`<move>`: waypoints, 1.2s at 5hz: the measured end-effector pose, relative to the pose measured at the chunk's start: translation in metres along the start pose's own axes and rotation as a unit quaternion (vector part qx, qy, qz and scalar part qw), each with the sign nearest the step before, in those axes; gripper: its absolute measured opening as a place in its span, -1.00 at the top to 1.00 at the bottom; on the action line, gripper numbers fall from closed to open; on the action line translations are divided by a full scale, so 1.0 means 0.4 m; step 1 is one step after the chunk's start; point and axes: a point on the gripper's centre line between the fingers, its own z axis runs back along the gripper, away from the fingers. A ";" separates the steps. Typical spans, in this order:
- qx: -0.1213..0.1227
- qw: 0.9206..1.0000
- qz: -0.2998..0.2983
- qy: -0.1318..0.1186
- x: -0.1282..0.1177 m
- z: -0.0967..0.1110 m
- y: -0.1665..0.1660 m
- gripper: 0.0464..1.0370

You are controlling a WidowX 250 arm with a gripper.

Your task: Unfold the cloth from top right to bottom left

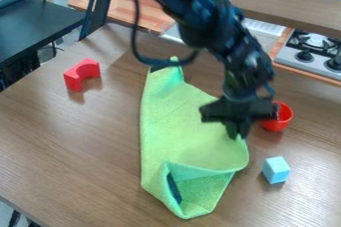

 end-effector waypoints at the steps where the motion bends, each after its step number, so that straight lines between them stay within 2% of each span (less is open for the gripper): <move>1: -0.028 0.999 0.018 0.023 0.018 0.037 0.038 0.97; 2: -0.037 0.998 0.025 0.039 0.026 0.049 0.109 0.97; 3: -0.036 0.997 0.015 0.067 0.016 0.039 0.190 0.97; 4: -0.046 0.995 0.015 0.090 0.008 0.041 0.273 0.97; 6: -0.086 0.991 0.045 0.096 0.049 0.088 0.394 0.97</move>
